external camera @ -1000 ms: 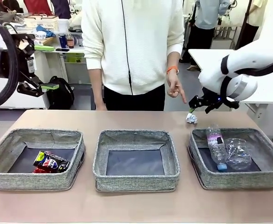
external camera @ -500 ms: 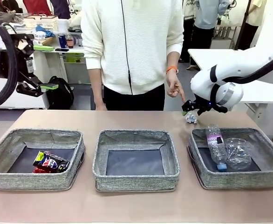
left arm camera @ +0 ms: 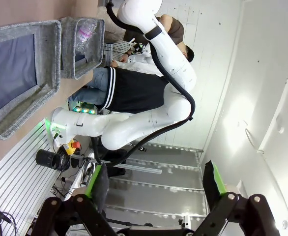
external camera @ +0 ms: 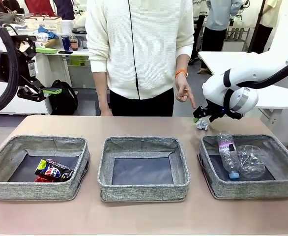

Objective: Sort the waste into the appropriate baskets.
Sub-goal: Pick up the waste item pointed out by the person.

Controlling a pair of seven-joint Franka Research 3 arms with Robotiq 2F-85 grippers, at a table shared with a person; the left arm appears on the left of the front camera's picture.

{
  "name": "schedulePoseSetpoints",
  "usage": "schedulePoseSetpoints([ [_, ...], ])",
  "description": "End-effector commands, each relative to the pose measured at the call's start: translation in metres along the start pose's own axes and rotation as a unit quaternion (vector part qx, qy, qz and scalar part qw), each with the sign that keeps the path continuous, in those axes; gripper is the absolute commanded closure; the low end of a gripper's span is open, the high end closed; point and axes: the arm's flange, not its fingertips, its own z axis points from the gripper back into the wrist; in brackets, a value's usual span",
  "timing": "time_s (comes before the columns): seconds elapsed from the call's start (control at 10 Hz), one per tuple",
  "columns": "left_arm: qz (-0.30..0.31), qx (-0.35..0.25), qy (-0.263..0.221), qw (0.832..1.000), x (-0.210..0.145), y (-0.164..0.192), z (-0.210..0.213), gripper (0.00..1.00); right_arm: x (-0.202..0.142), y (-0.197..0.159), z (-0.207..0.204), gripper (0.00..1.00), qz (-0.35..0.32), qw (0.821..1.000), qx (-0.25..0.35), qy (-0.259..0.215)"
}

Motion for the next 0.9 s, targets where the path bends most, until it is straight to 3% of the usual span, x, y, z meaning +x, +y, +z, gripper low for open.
schedulePoseSetpoints([
  [0.0,-0.003,-0.006,-0.002,1.0,-0.0008,-0.0029,0.0007,0.0,0.0014,-0.0011,0.0041,0.33,0.012,1.0,0.002,0.015],
  [0.2,-0.003,-0.006,-0.002,1.0,-0.0008,-0.0029,0.0007,0.0,-0.0028,-0.0008,0.0076,0.93,-0.002,0.997,-0.014,0.081],
  [0.3,-0.003,-0.006,-0.002,1.0,-0.0008,-0.0029,0.0007,0.0,-0.0032,0.0004,0.0119,1.0,-0.004,0.996,-0.01,0.083],
  [0.4,-0.003,-0.006,-0.002,1.0,-0.0008,-0.0029,0.0007,0.0,-0.003,0.001,0.0135,1.0,-0.004,0.997,-0.011,0.08],
  [0.5,-0.003,-0.006,-0.002,1.0,-0.0008,-0.0029,0.0007,0.0,-0.003,0.0019,0.012,0.87,-0.006,0.997,-0.012,0.082],
  [0.6,-0.003,-0.006,-0.002,1.0,-0.0008,-0.0029,0.0007,0.0,-0.0029,0.002,0.011,0.97,-0.008,0.996,-0.009,0.084],
  [0.8,-0.003,-0.006,-0.002,1.0,-0.0008,-0.0029,0.0007,0.0,-0.0025,0.0013,0.011,1.0,-0.013,0.996,-0.012,0.083],
])
